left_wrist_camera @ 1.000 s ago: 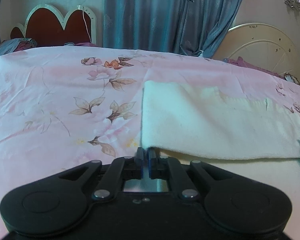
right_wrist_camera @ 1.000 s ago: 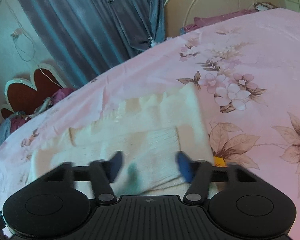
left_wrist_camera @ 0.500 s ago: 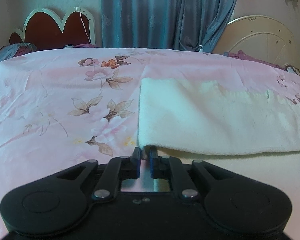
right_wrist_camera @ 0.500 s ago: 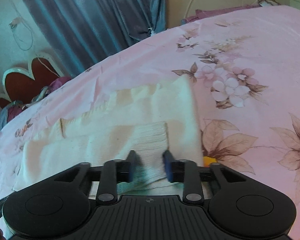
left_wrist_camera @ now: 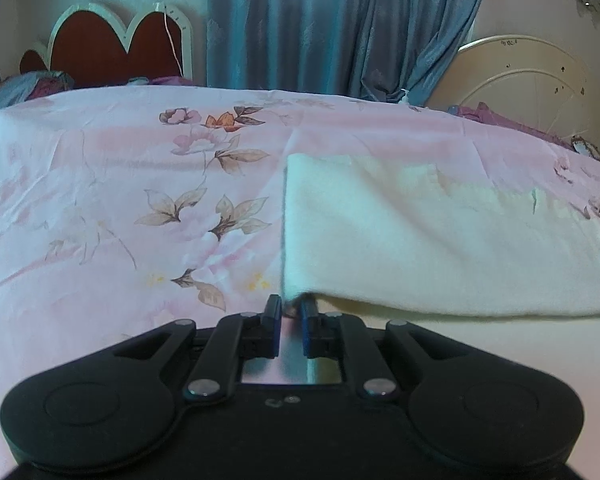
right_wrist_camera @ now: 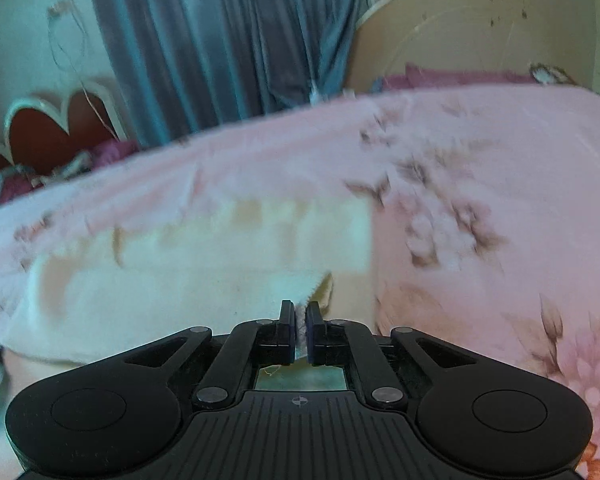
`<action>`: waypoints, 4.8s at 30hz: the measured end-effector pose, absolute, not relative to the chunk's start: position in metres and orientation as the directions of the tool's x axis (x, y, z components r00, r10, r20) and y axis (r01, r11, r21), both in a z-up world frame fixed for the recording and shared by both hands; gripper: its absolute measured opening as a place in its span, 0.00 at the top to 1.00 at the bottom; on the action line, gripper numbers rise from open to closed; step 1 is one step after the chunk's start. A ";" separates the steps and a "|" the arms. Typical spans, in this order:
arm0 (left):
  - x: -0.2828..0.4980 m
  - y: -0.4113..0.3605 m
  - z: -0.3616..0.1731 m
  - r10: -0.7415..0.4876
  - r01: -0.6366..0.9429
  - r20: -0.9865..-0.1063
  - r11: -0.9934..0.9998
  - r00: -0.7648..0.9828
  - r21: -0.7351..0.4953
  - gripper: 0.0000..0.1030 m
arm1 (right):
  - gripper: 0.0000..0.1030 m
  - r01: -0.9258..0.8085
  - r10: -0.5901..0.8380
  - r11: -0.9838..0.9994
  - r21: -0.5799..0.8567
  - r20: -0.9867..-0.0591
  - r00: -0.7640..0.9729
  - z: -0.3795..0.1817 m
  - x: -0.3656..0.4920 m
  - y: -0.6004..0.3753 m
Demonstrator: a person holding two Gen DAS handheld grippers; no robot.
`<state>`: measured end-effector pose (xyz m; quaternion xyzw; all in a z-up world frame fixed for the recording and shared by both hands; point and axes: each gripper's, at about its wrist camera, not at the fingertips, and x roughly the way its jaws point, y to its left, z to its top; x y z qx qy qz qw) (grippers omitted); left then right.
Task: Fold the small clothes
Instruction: 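Release the folded edge with the right gripper and withdraw both tools, then move both open grippers along the sweater to its hem edge, then close the left gripper on the hem while the right gripper grasps the hem too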
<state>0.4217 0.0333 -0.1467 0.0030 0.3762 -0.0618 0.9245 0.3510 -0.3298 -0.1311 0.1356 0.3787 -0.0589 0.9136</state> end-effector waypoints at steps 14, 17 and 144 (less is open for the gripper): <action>0.459 0.014 -0.113 -0.190 0.140 -0.660 0.982 0.727 -0.129 0.82 | 0.81 0.223 -0.025 0.950 0.218 -0.659 0.751 -0.116 0.357 -0.336; 0.472 -0.002 -0.120 -0.197 0.168 -0.663 0.980 0.722 -0.108 0.82 | 0.53 0.199 -0.011 0.954 0.222 -0.641 0.768 -0.114 0.371 -0.329; 0.122 0.091 -0.141 -0.254 0.247 -0.789 0.960 0.559 -0.134 0.53 | 0.35 0.193 -0.010 0.968 0.157 -0.751 0.661 -0.114 -0.007 -0.264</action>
